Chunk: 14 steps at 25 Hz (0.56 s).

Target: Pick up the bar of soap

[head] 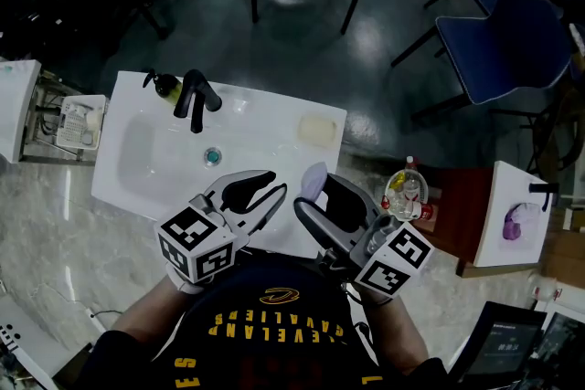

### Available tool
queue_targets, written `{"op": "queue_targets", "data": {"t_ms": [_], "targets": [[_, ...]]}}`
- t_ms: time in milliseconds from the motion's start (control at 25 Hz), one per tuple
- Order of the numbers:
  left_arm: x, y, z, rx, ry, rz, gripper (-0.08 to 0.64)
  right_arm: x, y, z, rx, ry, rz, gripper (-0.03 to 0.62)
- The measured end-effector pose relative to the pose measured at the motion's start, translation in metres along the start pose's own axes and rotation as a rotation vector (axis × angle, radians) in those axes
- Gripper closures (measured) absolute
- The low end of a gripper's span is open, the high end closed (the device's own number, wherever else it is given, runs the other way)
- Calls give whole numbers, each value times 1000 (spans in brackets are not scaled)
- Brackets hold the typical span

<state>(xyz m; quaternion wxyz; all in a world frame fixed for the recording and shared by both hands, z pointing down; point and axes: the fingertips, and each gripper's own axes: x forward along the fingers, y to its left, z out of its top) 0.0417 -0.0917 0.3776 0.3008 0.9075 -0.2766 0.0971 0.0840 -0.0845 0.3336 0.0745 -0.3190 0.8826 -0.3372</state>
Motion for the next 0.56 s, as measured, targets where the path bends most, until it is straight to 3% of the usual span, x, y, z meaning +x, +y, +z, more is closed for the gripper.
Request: {"op": "queue_targets", "data": {"t_ms": [400,560], "targets": [[1,1,-1,4,6,-4,446,0,-4,-1,-6,-3,-8,327],[-6,14,10,22,-13,45,446,17,-5,4,-21,-7,44,325]]}}
